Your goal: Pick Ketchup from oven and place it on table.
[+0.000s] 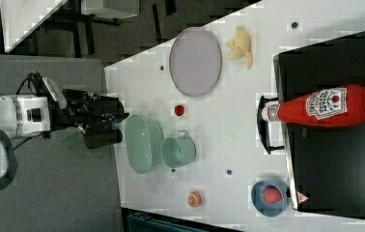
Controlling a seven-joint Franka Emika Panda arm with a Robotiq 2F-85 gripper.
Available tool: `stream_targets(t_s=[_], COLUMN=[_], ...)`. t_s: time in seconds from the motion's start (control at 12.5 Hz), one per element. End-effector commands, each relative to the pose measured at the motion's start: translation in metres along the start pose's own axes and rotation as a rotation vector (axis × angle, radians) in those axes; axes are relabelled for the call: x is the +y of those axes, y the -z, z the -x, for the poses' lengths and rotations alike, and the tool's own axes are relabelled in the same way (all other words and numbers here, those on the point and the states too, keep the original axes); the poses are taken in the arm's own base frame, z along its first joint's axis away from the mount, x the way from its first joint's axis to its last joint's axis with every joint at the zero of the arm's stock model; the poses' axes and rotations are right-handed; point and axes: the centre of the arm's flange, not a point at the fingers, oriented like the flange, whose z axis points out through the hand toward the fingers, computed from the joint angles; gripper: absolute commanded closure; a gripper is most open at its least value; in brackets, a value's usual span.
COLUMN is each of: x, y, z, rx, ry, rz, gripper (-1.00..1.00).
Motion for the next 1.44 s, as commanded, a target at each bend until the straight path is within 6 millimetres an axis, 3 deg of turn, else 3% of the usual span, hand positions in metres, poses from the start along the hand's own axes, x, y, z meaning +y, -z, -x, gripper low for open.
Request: stream_targets(t_s=[0.08, 0.24, 0.48, 0.8, 1.2, 1.44], x=[0.128, 0.128, 0.137, 0.172, 0.233, 0.262], y=[0.073, 0.073, 0.074, 0.060, 0.004, -0.023], z=[0.068, 0.067, 0.047, -0.014, -0.091, -0.141], rx=[-0.005, -0.004, 0.023, 0.039, -0.027, 0.027], ry=[0.003, 0.002, -0.038, -0.170, -0.353, -0.447], rz=[-0.014, -0.016, -0.056, -0.111, -0.072, -0.076], gripper=[-0.58, -1.00, -1.00, -1.00, -1.00, -1.00])
